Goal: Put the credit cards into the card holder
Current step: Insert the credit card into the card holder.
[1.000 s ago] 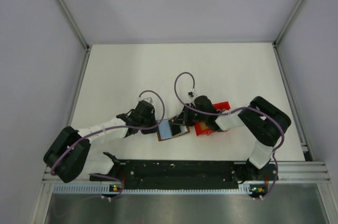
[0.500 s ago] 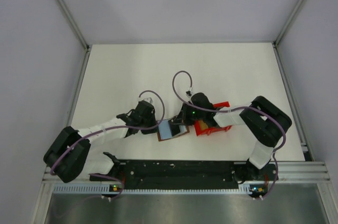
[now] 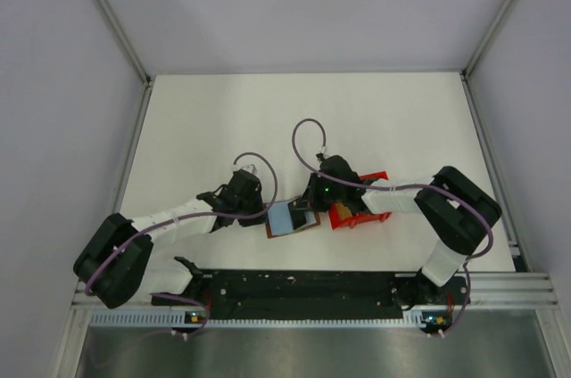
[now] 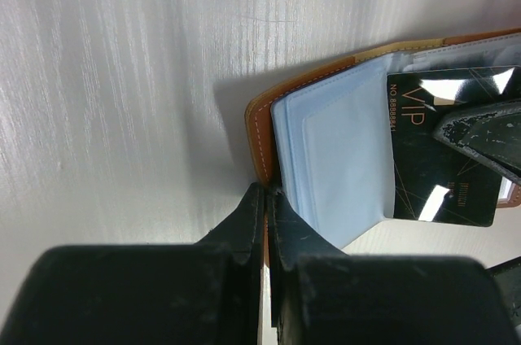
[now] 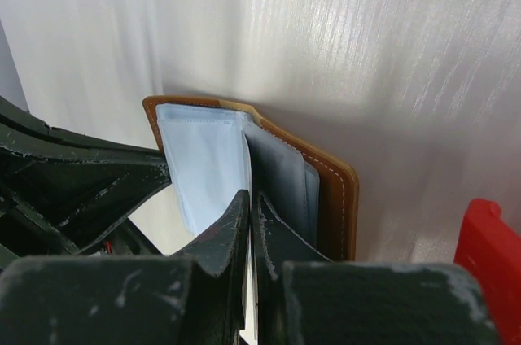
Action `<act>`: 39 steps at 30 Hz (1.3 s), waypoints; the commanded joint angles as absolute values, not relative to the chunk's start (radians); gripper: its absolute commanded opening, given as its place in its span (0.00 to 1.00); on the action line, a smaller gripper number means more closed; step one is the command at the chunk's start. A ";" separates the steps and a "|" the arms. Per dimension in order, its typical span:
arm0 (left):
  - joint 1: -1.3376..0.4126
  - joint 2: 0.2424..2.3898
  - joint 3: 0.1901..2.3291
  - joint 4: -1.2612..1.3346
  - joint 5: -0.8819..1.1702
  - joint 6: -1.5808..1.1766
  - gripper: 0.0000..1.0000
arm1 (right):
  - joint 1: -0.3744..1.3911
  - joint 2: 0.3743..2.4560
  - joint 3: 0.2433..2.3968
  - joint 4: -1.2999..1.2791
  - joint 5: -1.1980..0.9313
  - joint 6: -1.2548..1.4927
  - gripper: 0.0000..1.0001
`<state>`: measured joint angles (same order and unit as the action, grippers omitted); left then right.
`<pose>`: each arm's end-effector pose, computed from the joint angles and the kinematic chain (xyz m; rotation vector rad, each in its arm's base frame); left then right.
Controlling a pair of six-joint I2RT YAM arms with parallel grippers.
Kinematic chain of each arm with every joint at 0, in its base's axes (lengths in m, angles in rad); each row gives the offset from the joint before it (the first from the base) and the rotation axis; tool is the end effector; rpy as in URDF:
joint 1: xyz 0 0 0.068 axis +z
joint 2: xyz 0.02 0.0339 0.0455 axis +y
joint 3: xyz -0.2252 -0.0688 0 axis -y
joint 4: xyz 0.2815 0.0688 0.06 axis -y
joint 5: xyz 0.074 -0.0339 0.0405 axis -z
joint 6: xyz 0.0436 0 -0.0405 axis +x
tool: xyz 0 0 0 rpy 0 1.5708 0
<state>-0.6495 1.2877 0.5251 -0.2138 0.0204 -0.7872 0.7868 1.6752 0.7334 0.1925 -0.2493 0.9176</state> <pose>0.2128 -0.1628 0.0812 -0.1742 2.6470 -0.5551 0.2344 0.2503 0.0660 0.0281 2.5813 1.0576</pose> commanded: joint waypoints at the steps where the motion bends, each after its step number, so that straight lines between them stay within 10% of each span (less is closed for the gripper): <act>1: -0.640 1.299 0.492 -0.229 -0.035 -0.773 0.00 | 0.807 1.712 0.727 0.172 -0.281 0.920 0.00; 20: -0.638 1.287 0.474 -0.189 -0.005 -0.787 0.00 | 0.880 1.764 0.733 0.279 -0.272 1.034 0.00; 39: -0.638 1.264 0.482 -0.222 -0.006 -0.765 0.00 | 0.890 1.617 0.848 -0.124 -0.019 0.830 0.35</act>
